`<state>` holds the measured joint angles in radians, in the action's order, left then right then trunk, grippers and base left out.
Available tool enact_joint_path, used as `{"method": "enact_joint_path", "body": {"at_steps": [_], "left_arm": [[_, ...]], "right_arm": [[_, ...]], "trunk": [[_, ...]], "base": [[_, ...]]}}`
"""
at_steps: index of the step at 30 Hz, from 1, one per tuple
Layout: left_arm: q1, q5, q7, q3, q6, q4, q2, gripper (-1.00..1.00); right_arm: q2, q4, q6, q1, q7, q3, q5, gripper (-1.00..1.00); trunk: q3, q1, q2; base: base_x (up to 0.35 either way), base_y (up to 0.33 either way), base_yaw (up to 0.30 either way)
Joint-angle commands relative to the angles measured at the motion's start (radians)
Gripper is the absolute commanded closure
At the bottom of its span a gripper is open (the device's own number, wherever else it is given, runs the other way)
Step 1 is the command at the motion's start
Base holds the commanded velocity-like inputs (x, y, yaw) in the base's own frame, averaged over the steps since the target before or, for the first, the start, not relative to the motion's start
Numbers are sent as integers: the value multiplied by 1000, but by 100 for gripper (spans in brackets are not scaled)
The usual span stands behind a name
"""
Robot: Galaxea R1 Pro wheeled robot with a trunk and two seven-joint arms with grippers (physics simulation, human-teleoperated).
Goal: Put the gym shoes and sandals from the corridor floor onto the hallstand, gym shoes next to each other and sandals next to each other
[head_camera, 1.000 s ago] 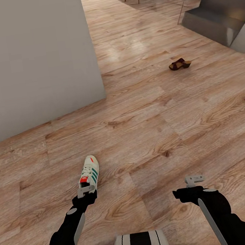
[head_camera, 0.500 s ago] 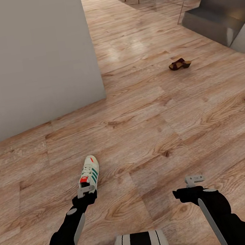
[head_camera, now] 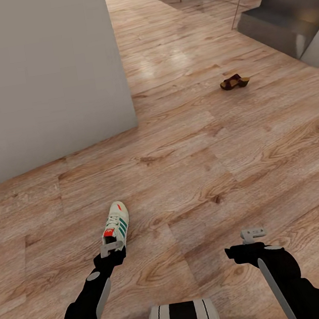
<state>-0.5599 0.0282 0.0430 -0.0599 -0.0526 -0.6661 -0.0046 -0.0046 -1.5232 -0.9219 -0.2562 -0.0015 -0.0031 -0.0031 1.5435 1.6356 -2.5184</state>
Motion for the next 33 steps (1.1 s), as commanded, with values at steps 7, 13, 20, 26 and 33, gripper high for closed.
{"method": "enact_joint_path", "body": {"at_steps": [7, 13, 20, 26, 33], "left_arm": [[1, 1, 0, 0, 0, 0, 0, -100], [3, -2, 0, 0, 1, 0, 0, 100], [6, 2, 0, -1, 1, -1, 0, 100], [6, 2, 0, -1, 0, -1, 0, 100], [6, 3, 0, -1, 1, -1, 0, 100]], "right_arm": [[0, 0, 0, 0, 0, 0, 0, -100], [0, 0, 0, 0, 0, 0, 0, -100], [0, 0, 0, 0, 0, 0, 0, -100], [0, 0, 0, 0, 0, 0, 0, -100], [0, 0, 0, 0, 0, 0, 0, -100]], "trunk": [[0, 0, 0], [0, 0, 0], [0, 0, 0], [0, 0, 0], [0, 0, 0]], "base": [[0, 0, 0], [0, 0, 0], [0, 0, 0], [0, 0, 0], [0, 0, 0]]}}
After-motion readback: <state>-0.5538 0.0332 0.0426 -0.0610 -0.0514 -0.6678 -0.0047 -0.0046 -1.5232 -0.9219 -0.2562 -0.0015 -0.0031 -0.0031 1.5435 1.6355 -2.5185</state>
